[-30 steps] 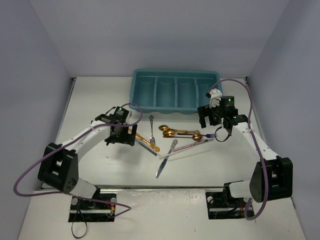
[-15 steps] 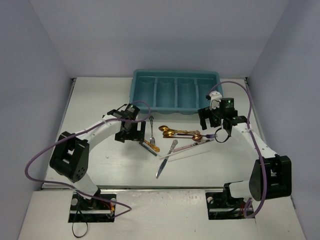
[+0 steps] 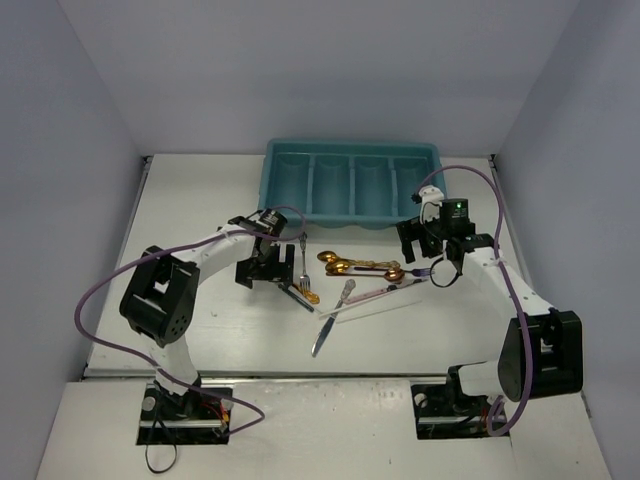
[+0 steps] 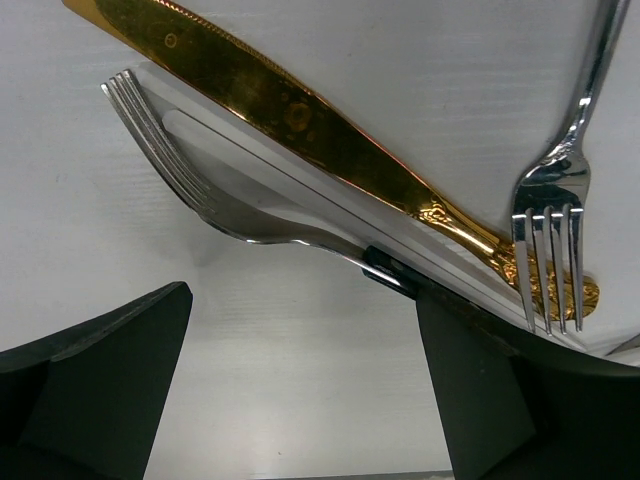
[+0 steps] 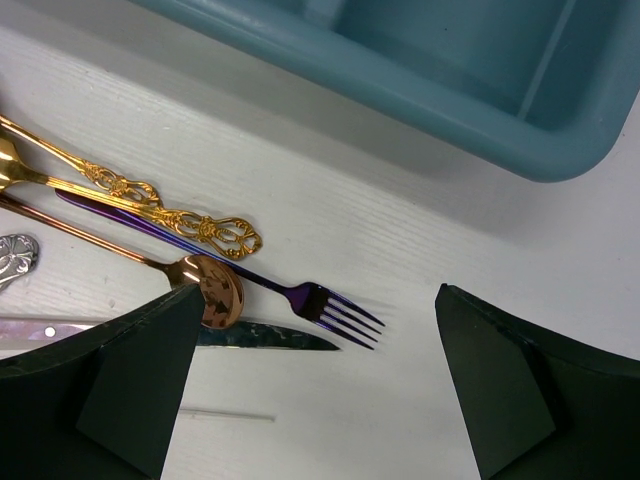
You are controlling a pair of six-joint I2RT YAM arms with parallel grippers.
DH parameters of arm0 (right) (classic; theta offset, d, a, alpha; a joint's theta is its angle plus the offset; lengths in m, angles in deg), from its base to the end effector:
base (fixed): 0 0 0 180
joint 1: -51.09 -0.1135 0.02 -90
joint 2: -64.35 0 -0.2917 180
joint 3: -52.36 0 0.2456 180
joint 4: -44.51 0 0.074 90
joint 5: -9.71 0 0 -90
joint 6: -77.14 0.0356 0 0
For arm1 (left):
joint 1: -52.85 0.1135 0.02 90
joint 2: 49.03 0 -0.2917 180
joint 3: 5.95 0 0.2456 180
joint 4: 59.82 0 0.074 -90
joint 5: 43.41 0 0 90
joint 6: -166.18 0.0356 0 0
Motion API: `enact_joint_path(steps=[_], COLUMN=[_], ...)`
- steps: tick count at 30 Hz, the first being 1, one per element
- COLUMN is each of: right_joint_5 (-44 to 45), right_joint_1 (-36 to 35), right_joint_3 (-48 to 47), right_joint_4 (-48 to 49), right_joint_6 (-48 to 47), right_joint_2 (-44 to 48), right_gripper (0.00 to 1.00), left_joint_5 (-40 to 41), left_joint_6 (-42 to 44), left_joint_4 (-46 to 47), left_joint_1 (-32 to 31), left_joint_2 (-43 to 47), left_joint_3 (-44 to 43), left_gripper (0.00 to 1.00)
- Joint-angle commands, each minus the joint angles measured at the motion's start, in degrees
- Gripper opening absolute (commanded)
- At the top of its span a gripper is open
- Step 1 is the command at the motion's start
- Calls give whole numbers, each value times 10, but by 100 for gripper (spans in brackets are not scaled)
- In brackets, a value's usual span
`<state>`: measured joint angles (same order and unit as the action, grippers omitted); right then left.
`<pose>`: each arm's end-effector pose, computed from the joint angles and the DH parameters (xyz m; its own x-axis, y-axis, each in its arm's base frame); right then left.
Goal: Sort the eating utensils into containers
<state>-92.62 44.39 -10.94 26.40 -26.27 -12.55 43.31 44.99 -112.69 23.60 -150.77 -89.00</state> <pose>0.2823 0.0408 0.2827 -0.4395 -0.2798 -0.8536 -0.4074 0.9090 -0.0881 0.3015 -0.1712 0.2165 -0.9689 -0.0500 -0.2425 0.0022 0.9776 -0.2102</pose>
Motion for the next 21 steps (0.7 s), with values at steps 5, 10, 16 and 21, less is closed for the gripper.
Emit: enact_joint_path(steps=[5,10,16,21], right_joint_5=[1,4,-1,-3], right_joint_1=[7,11,12,13], right_joint_3=[-1,2,3,1], right_joint_4=[24,24,25,24], right_joint_6=[-12,-19,-19,-20], right_joint_2=[25,33,29,29], right_gripper=[100,100,100,100], left_joint_5=[15,13,13,18], left_joint_6=[-21,-19,-13,-9], left_joint_4=[-4,-2,2,1], left_joint_1=[18,37,52,73], left_joint_2=[2,16,40,50], left_joint_3=[-10,11,31,40], left_gripper=[91,80,78,75])
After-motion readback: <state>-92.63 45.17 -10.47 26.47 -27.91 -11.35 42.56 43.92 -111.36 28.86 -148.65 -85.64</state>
